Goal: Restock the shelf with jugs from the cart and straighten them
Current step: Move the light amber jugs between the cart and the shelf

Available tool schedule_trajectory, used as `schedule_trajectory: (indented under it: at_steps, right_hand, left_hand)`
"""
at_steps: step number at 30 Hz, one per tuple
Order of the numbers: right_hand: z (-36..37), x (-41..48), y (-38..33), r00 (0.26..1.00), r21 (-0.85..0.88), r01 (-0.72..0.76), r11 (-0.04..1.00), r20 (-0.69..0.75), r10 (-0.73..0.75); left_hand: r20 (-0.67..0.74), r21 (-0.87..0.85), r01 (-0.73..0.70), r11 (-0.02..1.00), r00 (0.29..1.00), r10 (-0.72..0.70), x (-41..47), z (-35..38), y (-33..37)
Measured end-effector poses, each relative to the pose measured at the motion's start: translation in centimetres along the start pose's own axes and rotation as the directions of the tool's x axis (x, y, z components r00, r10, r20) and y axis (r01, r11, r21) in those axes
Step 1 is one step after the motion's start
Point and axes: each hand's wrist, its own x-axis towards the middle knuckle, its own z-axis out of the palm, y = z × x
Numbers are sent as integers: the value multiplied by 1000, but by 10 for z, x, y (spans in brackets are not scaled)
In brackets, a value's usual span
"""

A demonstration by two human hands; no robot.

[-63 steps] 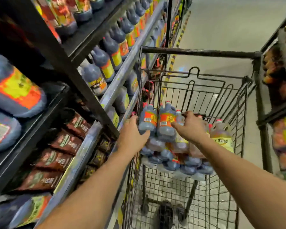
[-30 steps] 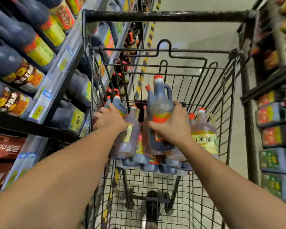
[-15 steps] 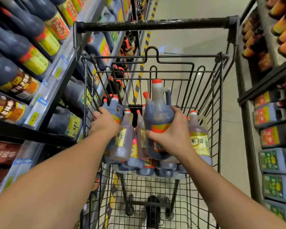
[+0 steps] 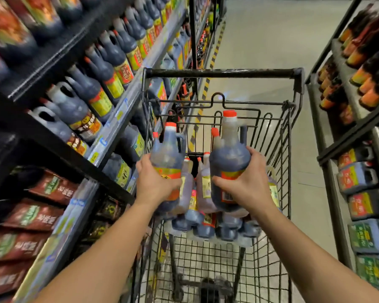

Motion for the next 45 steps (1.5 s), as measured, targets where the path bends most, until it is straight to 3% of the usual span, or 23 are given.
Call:
schedule_trajectory:
  at_steps: [10,19,25,33,45]
  right_hand:
    - [-4,-77,-113,979,-39,180,983,-86,-183]
    - [19,-174,-229,905,135,425,895,-64,-420]
    - [49,-241,-284,853,198,506,840,31,-521]
    - [112,-307,-321,759,309,543,781,218,-614]
    - [179,-321,-347,629,392,573,720,353,-693]
  left_hand:
    - [-124,-268,-196,943,978,168,-90,-155,23]
    - [-352,-280,-377,883,896,271,-184,-290,7]
    - [-460,-269,-387,882,856,236,-243,-355,-32]
    - [-598,-263,-291,920,797,81,-300,-419,-103]
    - [-666,-274,-127,953,740,-93,-304,-447,-146]
